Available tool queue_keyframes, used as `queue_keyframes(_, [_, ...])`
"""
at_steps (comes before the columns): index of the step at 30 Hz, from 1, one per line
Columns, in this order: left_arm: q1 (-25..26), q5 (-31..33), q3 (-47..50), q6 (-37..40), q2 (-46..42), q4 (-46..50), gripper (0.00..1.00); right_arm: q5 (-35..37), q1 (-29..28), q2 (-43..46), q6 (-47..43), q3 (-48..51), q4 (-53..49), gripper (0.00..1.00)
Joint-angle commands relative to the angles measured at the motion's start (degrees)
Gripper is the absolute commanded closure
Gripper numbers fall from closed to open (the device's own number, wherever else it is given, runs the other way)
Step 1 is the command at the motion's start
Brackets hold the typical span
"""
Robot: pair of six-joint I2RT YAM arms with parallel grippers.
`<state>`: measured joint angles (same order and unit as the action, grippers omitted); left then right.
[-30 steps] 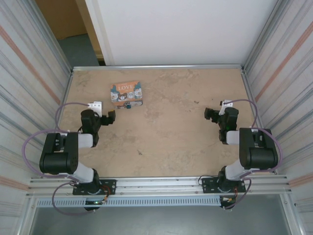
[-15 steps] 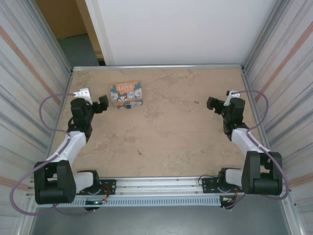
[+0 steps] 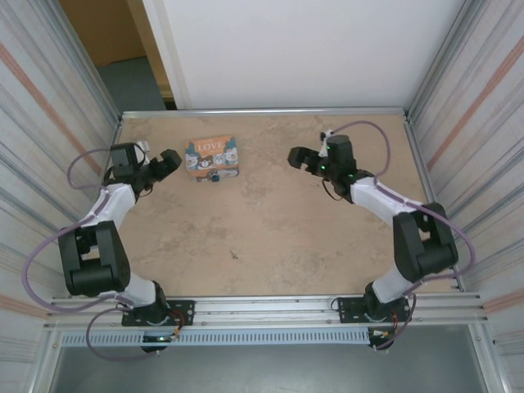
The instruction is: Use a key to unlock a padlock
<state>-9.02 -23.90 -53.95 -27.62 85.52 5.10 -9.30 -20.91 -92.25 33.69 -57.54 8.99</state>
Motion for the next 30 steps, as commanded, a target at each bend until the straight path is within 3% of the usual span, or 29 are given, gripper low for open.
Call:
queue_keyframes(1, [-0.3,-9.1,-4.4,-2.2,3.0,0.3,0.01,-1.5,-3.0,-6.3,3.5,-5.9,0.8,0.01])
queue_keyframes(7, [-0.2,-10.2,-10.2,-0.9,10.2,1.2,0.04,-3.9,-6.6,-18.4,6.0,-15.0,3.9,0.01])
queue_keyframes(14, [-0.1,-13.6,-17.9,-0.6,20.8,1.0,0.17,-8.1,-8.3,-28.7,8.6,-23.6,6.8,0.0])
queue_keyframes(30, [5.2,-16.6,-29.6,2.8,33.6,3.9,0.31,-16.5,-11.3,-41.5,9.8,-40.2,4.9,0.17])
